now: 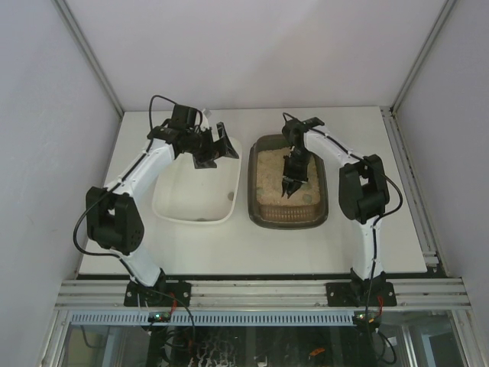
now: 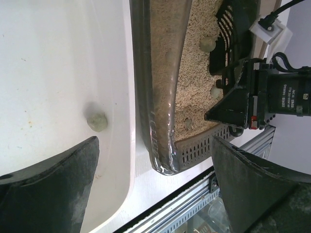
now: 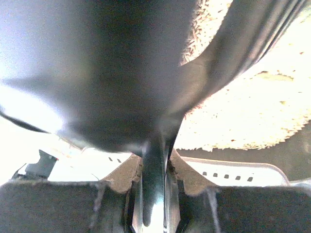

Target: Clean the litter box

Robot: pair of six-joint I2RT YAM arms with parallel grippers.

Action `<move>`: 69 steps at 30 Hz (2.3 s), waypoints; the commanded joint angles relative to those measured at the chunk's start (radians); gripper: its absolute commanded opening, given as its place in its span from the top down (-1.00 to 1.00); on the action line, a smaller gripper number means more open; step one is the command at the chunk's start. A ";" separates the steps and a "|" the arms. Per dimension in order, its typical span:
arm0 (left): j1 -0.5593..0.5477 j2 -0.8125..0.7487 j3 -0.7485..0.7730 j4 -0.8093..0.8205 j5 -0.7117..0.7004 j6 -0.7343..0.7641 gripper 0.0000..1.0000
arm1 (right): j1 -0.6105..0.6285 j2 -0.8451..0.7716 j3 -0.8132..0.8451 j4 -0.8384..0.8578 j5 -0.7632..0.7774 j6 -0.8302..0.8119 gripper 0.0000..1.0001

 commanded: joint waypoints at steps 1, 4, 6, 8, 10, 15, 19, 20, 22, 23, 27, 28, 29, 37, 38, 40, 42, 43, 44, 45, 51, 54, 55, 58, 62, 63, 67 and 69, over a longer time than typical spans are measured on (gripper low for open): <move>0.006 0.004 -0.011 0.005 0.005 0.010 -0.98 | 0.019 0.016 -0.092 0.036 -0.268 -0.042 1.00; 0.005 0.005 -0.012 0.005 0.002 0.010 -0.98 | 0.019 -0.015 -0.128 0.040 -0.275 -0.032 1.00; 0.006 0.005 -0.014 0.004 -0.003 0.010 -0.98 | 0.020 -0.033 -0.140 0.040 -0.271 -0.027 1.00; 0.006 0.005 -0.014 0.005 -0.008 0.011 -0.98 | 0.018 -0.053 -0.139 0.030 -0.263 -0.029 1.00; 0.005 0.004 -0.013 0.005 -0.011 0.013 -0.98 | 0.014 -0.065 -0.133 0.018 -0.244 -0.033 1.00; 0.006 0.007 -0.014 0.005 -0.020 0.013 -0.98 | -0.010 -0.102 -0.115 -0.025 -0.177 -0.042 1.00; 0.006 0.012 -0.011 0.004 -0.017 0.011 -0.98 | -0.029 -0.130 -0.119 -0.047 -0.166 -0.047 1.00; 0.006 0.013 -0.009 0.005 -0.016 0.010 -0.98 | -0.030 -0.135 -0.123 -0.047 -0.165 -0.048 1.00; 0.006 0.015 -0.010 0.005 -0.015 0.010 -0.97 | -0.032 -0.141 -0.138 -0.050 -0.155 -0.051 1.00; 0.006 0.016 -0.012 0.005 -0.015 0.010 -0.98 | -0.032 -0.143 -0.144 -0.051 -0.149 -0.053 1.00; 0.006 0.014 -0.015 0.005 -0.020 0.014 -0.98 | -0.033 -0.150 -0.144 -0.081 -0.049 -0.060 1.00; 0.006 0.012 -0.017 0.005 -0.021 0.014 -0.98 | -0.034 -0.156 -0.137 -0.097 -0.012 -0.059 1.00; 0.006 0.010 -0.019 0.007 -0.021 0.014 -0.98 | -0.035 -0.166 -0.130 -0.110 0.022 -0.058 1.00; 0.006 0.011 -0.028 0.015 -0.028 0.012 -0.98 | -0.056 -0.241 -0.120 -0.206 0.069 -0.043 1.00; 0.006 0.013 -0.028 0.015 -0.029 0.011 -0.98 | -0.058 -0.248 -0.134 -0.201 0.048 -0.042 1.00; 0.006 0.015 -0.028 0.016 -0.029 0.011 -0.98 | -0.059 -0.253 -0.150 -0.194 0.010 -0.043 1.00; 0.005 0.016 -0.027 0.016 -0.030 0.011 -0.98 | -0.057 -0.253 -0.157 -0.185 -0.022 -0.041 1.00; 0.006 0.016 -0.027 0.016 -0.031 0.010 -0.98 | -0.057 -0.252 -0.156 -0.183 -0.032 -0.042 1.00; 0.006 0.016 -0.028 0.017 -0.032 0.012 -0.98 | -0.058 -0.250 -0.154 -0.181 -0.042 -0.042 1.00; 0.006 0.015 -0.028 0.015 -0.032 0.010 -0.98 | -0.057 -0.247 -0.152 -0.179 -0.050 -0.042 1.00; 0.006 0.008 -0.032 0.015 -0.035 0.011 -0.98 | -0.056 -0.229 -0.172 -0.172 -0.084 -0.044 1.00; 0.006 0.008 -0.032 0.015 -0.035 0.010 -0.97 | -0.050 -0.215 -0.172 -0.168 -0.104 -0.047 1.00; 0.005 0.008 -0.032 0.015 -0.035 0.010 -0.98 | -0.047 -0.210 -0.172 -0.168 -0.110 -0.046 1.00; 0.007 0.010 -0.031 0.015 -0.035 0.010 -0.97 | -0.040 -0.197 -0.170 -0.162 -0.126 -0.048 1.00; 0.006 0.013 -0.032 0.016 -0.035 0.010 -0.98 | -0.036 -0.177 -0.161 -0.145 -0.182 -0.048 1.00; 0.006 0.013 -0.032 0.016 -0.035 0.010 -0.97 | -0.037 -0.171 -0.156 -0.144 -0.191 -0.048 1.00; 0.005 0.011 -0.034 0.015 -0.035 0.012 -0.97 | -0.038 -0.150 -0.130 -0.138 -0.183 -0.046 1.00; 0.007 0.011 -0.033 0.016 -0.036 0.013 -0.97 | -0.041 -0.143 -0.122 -0.127 -0.183 -0.045 1.00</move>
